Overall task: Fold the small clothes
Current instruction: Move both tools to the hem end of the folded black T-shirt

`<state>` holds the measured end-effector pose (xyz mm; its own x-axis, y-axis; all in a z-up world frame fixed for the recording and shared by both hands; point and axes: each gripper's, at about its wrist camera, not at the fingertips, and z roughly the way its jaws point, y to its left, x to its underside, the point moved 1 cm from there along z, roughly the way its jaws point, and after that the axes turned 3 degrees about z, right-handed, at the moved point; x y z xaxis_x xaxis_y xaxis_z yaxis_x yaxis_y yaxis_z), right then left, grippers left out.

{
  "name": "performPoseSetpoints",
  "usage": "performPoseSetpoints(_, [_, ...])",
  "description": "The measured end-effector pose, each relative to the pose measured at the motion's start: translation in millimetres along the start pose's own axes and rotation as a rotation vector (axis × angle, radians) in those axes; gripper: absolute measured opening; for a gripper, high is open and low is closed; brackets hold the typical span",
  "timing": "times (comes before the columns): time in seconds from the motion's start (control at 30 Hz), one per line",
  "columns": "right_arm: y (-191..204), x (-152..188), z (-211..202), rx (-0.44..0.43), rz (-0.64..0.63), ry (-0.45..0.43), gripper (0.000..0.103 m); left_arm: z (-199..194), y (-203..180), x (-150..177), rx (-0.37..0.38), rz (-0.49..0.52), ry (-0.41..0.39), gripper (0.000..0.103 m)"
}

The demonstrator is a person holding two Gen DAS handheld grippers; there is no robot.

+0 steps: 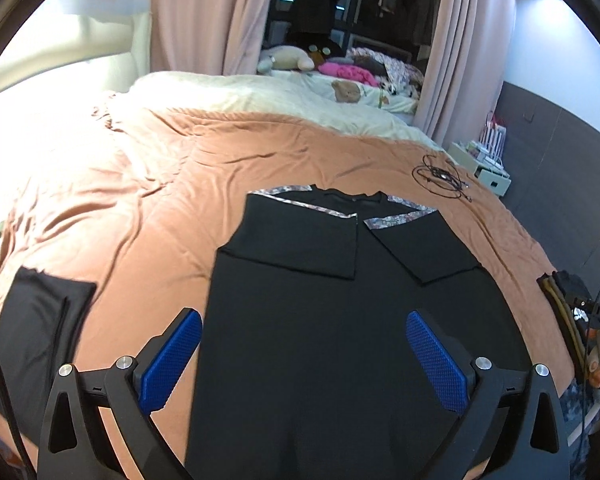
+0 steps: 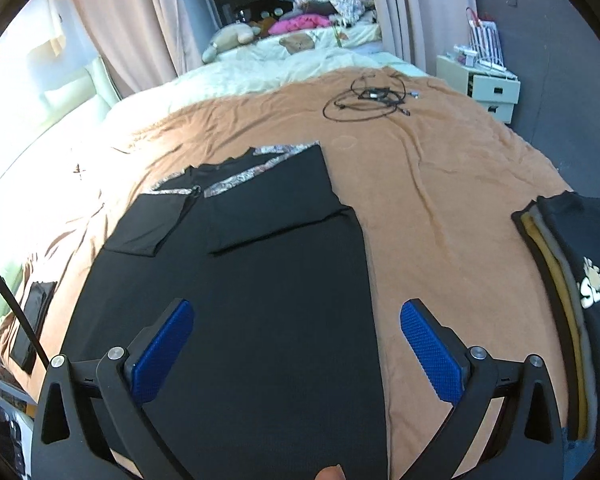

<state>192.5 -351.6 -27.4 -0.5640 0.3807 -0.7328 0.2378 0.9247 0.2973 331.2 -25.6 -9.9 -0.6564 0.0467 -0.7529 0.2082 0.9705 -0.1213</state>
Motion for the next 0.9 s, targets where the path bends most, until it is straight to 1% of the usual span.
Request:
performPoseSetpoints(0.1, [-1.7, 17.4, -20.5, -0.008, -0.014, -0.033, 0.103, -23.6, 11.5, 18.4, 0.01, -0.032, -0.029, 0.103])
performPoseSetpoints(0.17, [-1.0, 31.2, -27.9, -0.021, -0.02, -0.037, 0.103, -36.4, 18.7, 29.8, 0.007, -0.048, -0.042, 0.103])
performPoseSetpoints(0.27, [-3.0, 51.6, -44.5, 0.008, -0.03, -0.072, 0.103, -50.5, 27.1, 46.1, 0.007, -0.064, -0.049, 0.103])
performPoseSetpoints(0.4, [-2.1, 74.3, -55.5, -0.006, -0.027, -0.07, 0.103, -65.1, 34.1, 66.4, -0.011, -0.056, -0.06, 0.103])
performPoseSetpoints(0.6, [-7.6, 103.5, -65.8, 0.007, -0.042, -0.061, 0.103, -73.8, 47.1, 103.2, -0.007, -0.049, -0.023, 0.103])
performPoseSetpoints(0.73, [-17.7, 113.4, -64.7, 0.0, -0.018, -0.022, 0.103, -71.2, 64.5, 127.5, 0.015, -0.094, 0.02, 0.102])
performPoseSetpoints(0.8, [-23.9, 117.5, -62.8, -0.019, -0.015, -0.003, 0.103, -67.8, 72.6, 138.8, 0.025, -0.113, 0.036, 0.101])
performPoseSetpoints(0.9, [-33.9, 119.0, -58.5, -0.031, 0.001, 0.024, 0.103, -63.5, 85.5, 153.9, 0.032, -0.149, 0.061, 0.093])
